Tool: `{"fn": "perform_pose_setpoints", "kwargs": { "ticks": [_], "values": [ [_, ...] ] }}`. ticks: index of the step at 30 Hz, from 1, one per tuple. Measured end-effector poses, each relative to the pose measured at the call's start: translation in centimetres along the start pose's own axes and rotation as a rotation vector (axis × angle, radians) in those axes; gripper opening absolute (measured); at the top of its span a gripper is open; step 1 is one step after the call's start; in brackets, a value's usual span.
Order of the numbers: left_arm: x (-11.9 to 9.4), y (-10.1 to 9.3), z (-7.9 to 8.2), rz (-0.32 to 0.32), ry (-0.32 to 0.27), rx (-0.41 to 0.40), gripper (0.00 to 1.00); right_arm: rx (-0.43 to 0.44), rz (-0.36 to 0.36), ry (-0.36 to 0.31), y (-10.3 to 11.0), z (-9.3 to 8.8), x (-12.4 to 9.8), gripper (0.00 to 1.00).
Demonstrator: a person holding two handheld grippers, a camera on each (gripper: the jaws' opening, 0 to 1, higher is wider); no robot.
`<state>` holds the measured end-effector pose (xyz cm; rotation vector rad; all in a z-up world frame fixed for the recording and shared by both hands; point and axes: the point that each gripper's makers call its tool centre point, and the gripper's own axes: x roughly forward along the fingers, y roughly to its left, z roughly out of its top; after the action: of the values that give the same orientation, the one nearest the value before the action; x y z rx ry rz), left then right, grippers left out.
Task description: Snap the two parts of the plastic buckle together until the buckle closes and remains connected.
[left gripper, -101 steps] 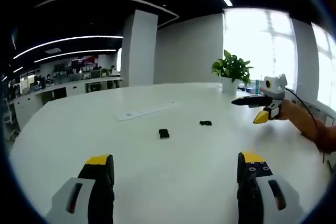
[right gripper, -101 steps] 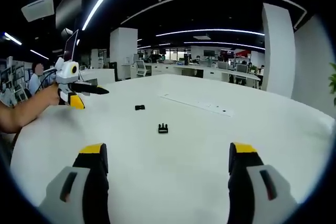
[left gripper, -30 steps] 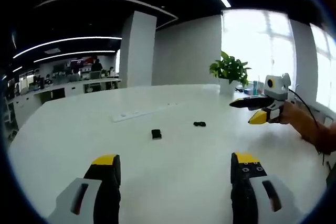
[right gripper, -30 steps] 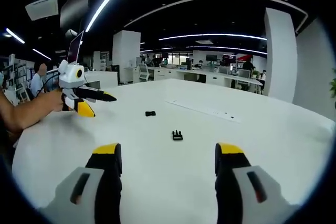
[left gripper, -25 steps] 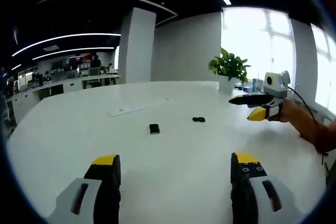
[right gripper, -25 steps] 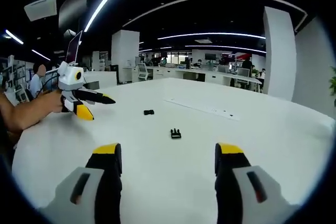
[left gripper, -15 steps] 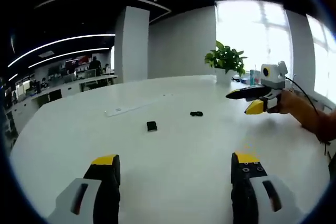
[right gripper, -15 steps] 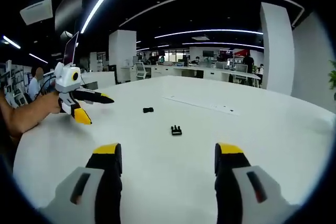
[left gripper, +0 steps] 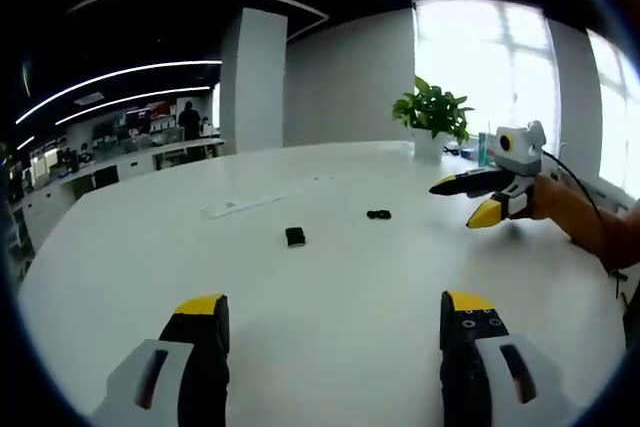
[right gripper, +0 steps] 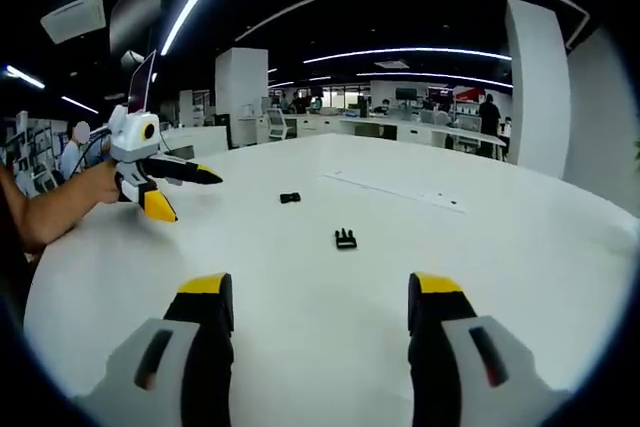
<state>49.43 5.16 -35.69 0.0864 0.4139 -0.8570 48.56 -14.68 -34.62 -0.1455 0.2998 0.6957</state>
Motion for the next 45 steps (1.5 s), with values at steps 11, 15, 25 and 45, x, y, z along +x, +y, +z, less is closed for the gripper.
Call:
{"fn": "perform_pose_setpoints", "kwargs": {
  "ticks": [11, 15, 25, 45],
  "values": [
    [1.7, 1.6, 0.9, 0.052, 0.022, 0.061, 0.84, -0.008, 0.040, 0.016, 0.5, 0.7, 2.9, 0.69],
    [2.6, 0.9, 0.9, 0.022, 0.018, 0.025, 0.84, -0.023, 0.034, 0.022, 0.3, 0.7, 3.1, 0.69],
    [3.7, 2.3, 1.7, 0.026, 0.001, 0.020, 0.84, -0.020, 0.019, 0.042, -0.6, 0.3, 3.3, 0.69],
    [6.0, 2.8, 2.3, 0.013, 0.011, 0.000, 0.81, -0.009, 0.014, 0.071, -1.6, 0.1, 4.3, 0.63]
  ]
}}
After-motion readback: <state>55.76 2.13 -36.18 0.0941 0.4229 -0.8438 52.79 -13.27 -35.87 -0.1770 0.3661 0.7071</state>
